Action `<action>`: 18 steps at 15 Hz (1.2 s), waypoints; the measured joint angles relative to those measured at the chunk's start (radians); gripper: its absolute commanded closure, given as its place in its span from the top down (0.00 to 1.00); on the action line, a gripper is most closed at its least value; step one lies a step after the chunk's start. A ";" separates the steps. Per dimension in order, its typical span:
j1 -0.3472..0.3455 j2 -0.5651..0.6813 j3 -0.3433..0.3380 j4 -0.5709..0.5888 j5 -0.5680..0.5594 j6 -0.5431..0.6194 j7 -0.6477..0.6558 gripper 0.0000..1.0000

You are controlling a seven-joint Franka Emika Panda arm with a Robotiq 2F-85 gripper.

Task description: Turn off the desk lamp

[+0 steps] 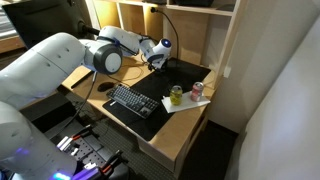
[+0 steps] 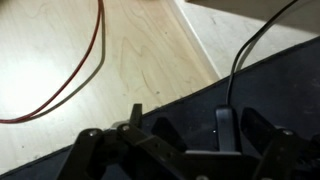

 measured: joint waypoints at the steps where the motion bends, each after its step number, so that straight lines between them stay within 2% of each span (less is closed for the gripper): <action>1: 0.000 0.012 0.001 0.020 -0.019 0.000 0.026 1.00; 7: 0.000 0.050 0.001 0.096 -0.193 -0.057 0.230 1.00; 8: -0.001 0.051 0.002 0.105 -0.212 -0.077 0.246 0.75; 10: -0.003 0.053 0.006 0.122 -0.239 -0.112 0.259 0.66; 18: -0.009 0.095 0.021 0.201 -0.281 -0.155 0.261 0.11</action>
